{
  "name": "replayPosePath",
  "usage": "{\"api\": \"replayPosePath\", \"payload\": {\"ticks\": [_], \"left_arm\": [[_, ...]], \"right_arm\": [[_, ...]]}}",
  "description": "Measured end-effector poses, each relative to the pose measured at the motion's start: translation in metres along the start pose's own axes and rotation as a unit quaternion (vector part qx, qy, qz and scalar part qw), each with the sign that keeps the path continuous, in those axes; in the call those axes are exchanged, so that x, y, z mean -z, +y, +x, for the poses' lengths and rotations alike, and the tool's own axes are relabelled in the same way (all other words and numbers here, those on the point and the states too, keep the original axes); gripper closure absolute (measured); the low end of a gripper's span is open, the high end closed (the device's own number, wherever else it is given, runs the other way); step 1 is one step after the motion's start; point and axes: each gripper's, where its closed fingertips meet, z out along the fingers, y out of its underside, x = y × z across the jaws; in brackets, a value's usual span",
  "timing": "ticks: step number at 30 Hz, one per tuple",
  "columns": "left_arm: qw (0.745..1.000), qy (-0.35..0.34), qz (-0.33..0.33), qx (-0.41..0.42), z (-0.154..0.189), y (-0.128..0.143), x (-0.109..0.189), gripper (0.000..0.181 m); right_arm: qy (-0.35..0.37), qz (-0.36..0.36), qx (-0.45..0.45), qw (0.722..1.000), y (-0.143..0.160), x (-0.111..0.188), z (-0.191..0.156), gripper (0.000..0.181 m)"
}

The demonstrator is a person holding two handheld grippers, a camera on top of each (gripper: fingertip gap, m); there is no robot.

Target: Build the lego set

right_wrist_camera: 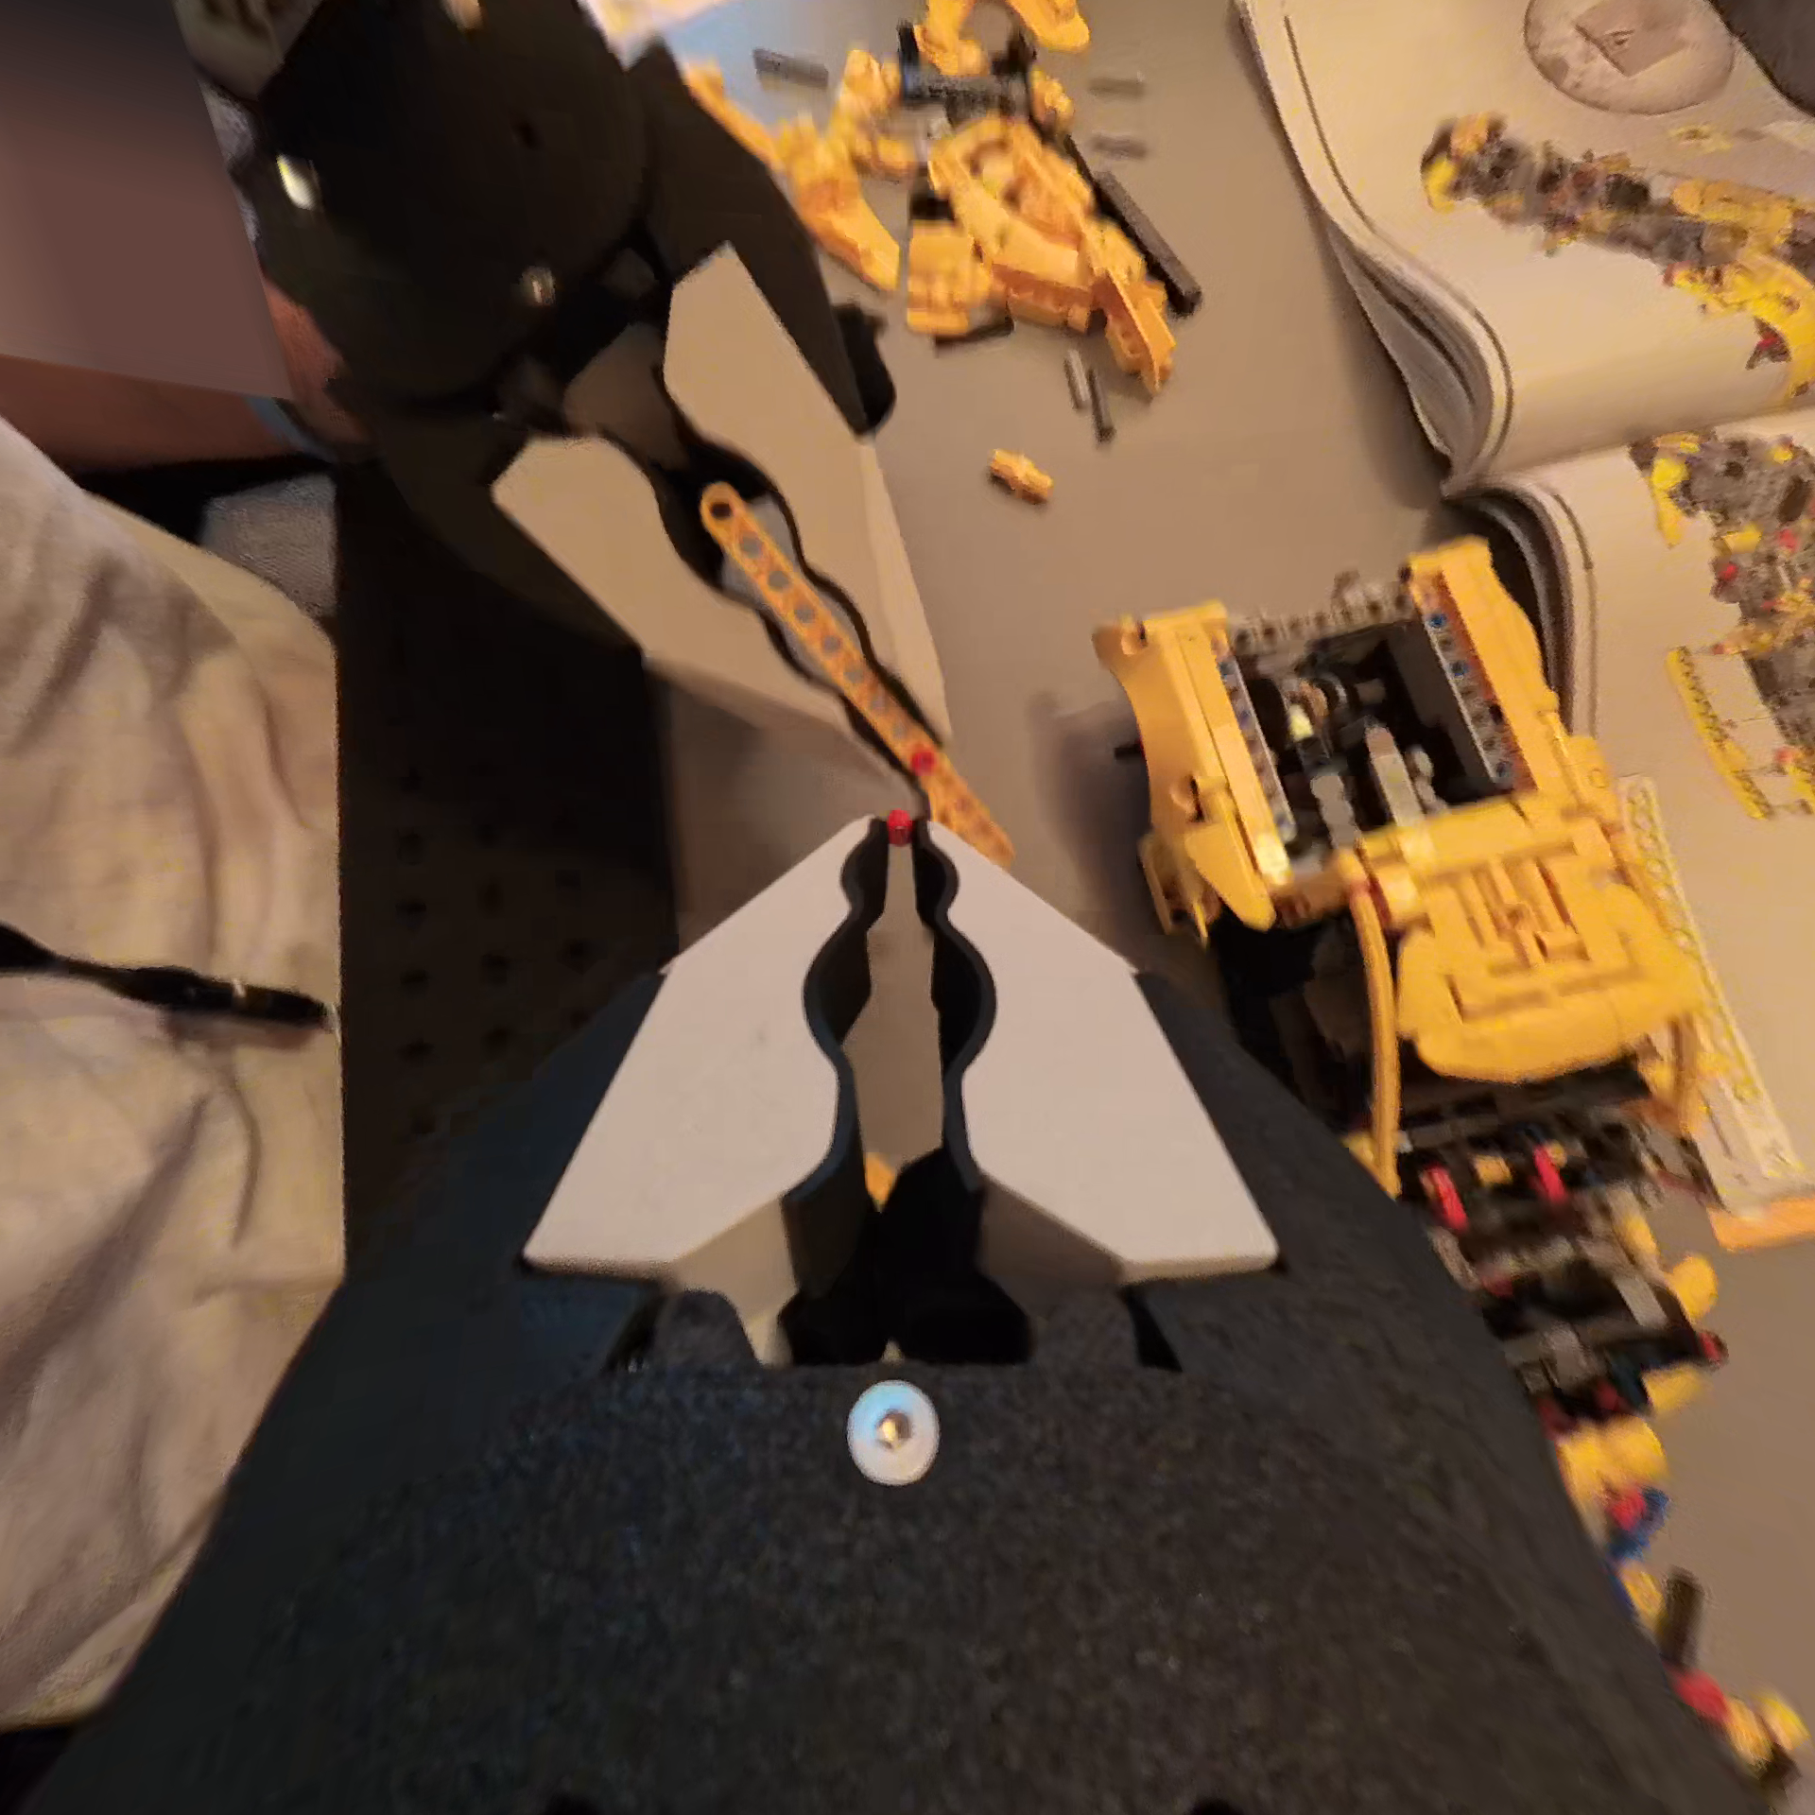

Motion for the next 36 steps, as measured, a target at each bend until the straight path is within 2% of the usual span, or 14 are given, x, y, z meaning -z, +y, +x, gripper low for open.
{"api": "replayPosePath", "payload": {"ticks": [2, 5, 6, 8, 18, 21, 36], "left_arm": [[1.000, -0.011, -0.016, -0.002, -0.004, 0.006, -0.001, 0.174], [0.999, -0.011, -0.036, -0.016, -0.002, 0.013, -0.005, 0.174], [0.999, -0.016, -0.042, -0.026, -0.001, 0.015, -0.006, 0.174], [0.998, -0.017, -0.045, -0.039, 0.001, 0.015, -0.007, 0.174], [0.998, -0.012, -0.053, -0.040, 0.002, 0.019, -0.009, 0.174], [0.998, -0.011, -0.055, -0.042, 0.003, 0.019, -0.010, 0.174], [0.997, -0.007, -0.055, -0.044, 0.005, 0.020, -0.010, 0.174]], "right_arm": [[0.012, -0.076, -0.012, 0.997, 0.037, 0.011, 0.007, 0.178], [0.025, -0.239, -0.032, 0.970, 0.121, 0.025, 0.013, 0.178], [0.023, -0.268, -0.042, 0.962, 0.139, 0.029, 0.010, 0.178], [0.023, -0.291, -0.045, 0.955, 0.156, 0.033, 0.006, 0.178], [0.016, -0.307, -0.061, 0.949, 0.173, 0.037, 0.001, 0.177], [0.022, -0.312, -0.057, 0.948, 0.177, 0.038, 0.002, 0.171], [0.028, -0.307, -0.051, 0.950, 0.175, 0.041, 0.005, 0.172]]}}
